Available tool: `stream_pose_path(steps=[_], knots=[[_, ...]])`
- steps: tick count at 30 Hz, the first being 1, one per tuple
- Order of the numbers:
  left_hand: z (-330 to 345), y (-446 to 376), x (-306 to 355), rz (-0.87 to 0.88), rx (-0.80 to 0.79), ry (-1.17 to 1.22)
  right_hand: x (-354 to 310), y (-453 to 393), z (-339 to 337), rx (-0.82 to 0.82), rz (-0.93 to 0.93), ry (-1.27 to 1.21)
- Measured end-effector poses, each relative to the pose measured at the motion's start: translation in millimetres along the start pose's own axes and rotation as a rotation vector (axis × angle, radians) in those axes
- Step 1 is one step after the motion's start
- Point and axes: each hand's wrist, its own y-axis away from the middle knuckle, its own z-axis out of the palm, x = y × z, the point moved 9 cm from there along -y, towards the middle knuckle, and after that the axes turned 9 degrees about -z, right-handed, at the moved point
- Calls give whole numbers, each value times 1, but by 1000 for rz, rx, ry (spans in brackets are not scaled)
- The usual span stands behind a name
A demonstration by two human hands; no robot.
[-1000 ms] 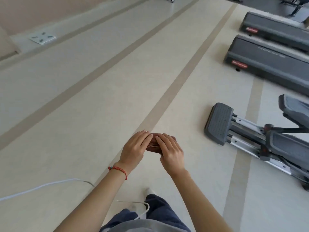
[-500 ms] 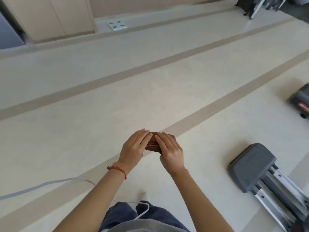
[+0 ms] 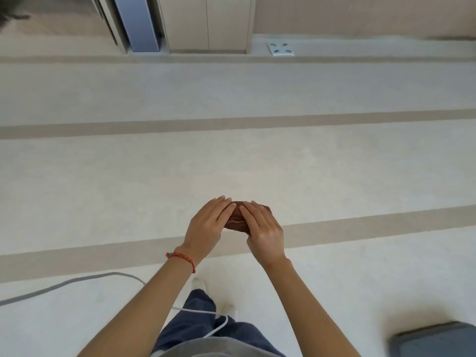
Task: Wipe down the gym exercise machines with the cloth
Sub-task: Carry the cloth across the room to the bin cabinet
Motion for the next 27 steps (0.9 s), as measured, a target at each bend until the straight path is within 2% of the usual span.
stream_pose_path(steps=[11,27], knots=[[5,-33,-86,-144,8,-61,-3,-77,72,-51,-112,-100],[70,-152,-260,-161,-22,-26,43,-234,218,-95,-98,-146]])
